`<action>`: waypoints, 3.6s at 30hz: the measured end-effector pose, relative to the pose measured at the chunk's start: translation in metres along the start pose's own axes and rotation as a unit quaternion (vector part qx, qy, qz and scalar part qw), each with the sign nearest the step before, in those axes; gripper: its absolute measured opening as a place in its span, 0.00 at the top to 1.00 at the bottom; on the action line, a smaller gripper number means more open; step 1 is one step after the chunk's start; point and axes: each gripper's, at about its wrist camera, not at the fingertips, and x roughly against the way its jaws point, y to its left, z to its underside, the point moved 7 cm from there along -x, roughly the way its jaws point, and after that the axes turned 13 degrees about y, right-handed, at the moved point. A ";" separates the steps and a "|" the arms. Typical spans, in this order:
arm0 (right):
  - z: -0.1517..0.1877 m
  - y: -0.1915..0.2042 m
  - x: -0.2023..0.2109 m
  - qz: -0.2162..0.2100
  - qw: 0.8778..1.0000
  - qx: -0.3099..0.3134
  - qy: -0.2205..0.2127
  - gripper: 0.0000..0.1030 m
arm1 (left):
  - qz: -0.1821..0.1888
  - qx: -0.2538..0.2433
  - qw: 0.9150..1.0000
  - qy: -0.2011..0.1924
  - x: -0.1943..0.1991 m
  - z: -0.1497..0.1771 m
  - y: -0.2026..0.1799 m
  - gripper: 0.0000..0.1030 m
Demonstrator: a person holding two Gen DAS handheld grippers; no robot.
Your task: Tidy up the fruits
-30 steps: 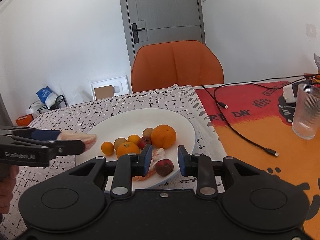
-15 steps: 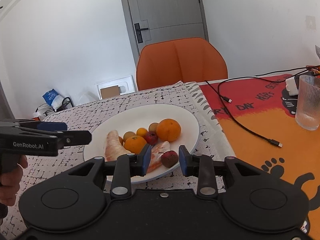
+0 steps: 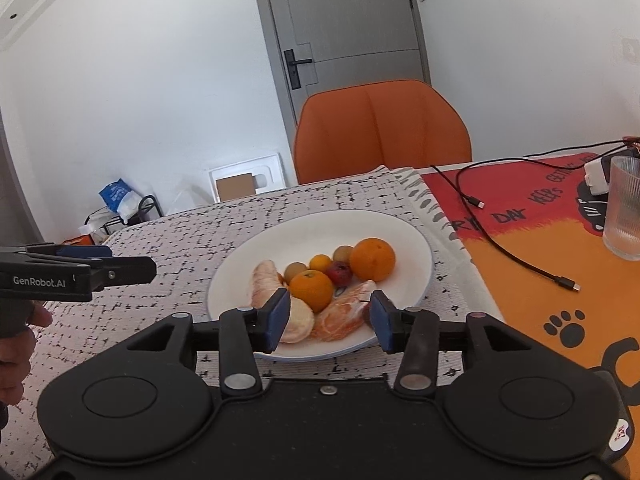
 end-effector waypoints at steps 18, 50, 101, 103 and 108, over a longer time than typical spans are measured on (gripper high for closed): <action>0.002 0.043 0.012 -0.036 0.999 0.011 0.001 0.19 | -0.041 0.049 0.998 -0.004 0.046 0.023 0.050 0.01; 0.032 0.111 0.041 -0.077 0.996 0.041 0.025 0.00 | -0.084 0.105 0.991 -0.007 0.106 0.084 0.095 0.00; 0.053 0.121 0.051 -0.081 0.995 0.042 0.028 0.00 | -0.092 0.119 0.989 -0.011 0.124 0.112 0.095 0.00; 0.054 0.121 0.051 -0.081 0.995 0.043 0.029 0.00 | -0.092 0.118 0.989 -0.011 0.124 0.111 0.095 0.00; 0.054 0.122 0.051 -0.082 0.995 0.044 0.030 0.00 | -0.091 0.118 0.989 -0.011 0.124 0.112 0.095 0.00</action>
